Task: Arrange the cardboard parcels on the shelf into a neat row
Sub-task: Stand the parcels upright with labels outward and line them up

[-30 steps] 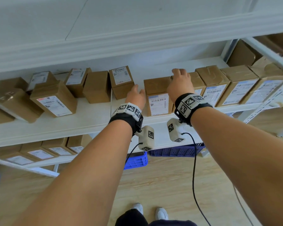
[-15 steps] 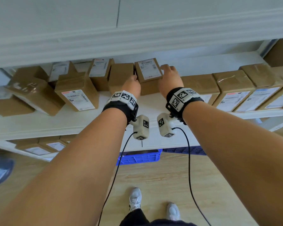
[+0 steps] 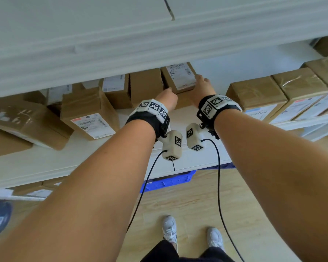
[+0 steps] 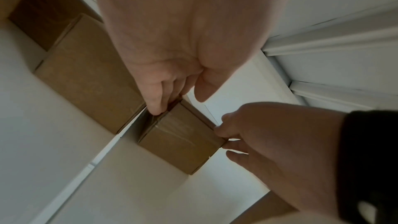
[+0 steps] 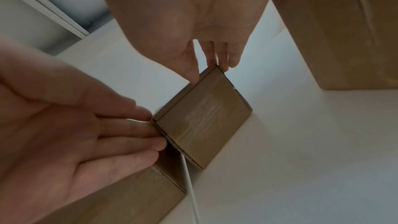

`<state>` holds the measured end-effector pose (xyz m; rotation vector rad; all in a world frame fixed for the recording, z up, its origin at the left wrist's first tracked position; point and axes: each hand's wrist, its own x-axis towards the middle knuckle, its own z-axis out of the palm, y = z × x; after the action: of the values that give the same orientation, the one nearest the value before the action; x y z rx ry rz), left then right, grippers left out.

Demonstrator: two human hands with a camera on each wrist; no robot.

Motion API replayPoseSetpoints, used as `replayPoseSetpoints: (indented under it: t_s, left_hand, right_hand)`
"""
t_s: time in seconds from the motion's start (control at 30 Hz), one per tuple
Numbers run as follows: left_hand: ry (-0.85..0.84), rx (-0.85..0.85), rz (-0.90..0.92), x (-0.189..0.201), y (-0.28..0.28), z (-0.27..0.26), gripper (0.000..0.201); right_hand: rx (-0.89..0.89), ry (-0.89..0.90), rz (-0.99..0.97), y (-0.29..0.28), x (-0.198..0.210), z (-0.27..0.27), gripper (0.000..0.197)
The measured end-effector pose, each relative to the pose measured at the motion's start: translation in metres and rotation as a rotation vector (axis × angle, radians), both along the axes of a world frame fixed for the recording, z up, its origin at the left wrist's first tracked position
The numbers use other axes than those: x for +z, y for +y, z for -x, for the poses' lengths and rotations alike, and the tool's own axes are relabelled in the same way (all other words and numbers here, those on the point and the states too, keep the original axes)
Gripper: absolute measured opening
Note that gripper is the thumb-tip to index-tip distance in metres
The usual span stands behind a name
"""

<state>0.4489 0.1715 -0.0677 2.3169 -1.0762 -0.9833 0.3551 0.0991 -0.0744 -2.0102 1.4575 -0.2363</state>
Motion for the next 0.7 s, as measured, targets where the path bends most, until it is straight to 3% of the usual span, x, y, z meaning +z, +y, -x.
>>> replayPoseSetpoints:
  t_s: [0.23, 0.4, 0.5, 0.7]
  left_hand:
    - [0.055, 0.066, 0.122, -0.004, 0.01, -0.005, 0.035]
    - [0.182, 0.117, 0.145, -0.006, 0.033, 0.007, 0.033]
    - [0.157, 0.13, 0.083, -0.006, 0.047, 0.018, 0.034]
    - [0.121, 0.143, 0.02, -0.004, 0.064, 0.04, 0.027]
  right_hand:
    - [-0.106, -0.026, 0.032, 0.016, -0.002, 0.013, 0.045]
    - [-0.085, 0.118, 0.042, 0.038, 0.003, 0.03, 0.043]
    - [0.021, 0.225, 0.052, 0.051, 0.005, 0.044, 0.037]
    - [-0.016, 0.147, -0.046, 0.061, 0.002, 0.064, 0.03]
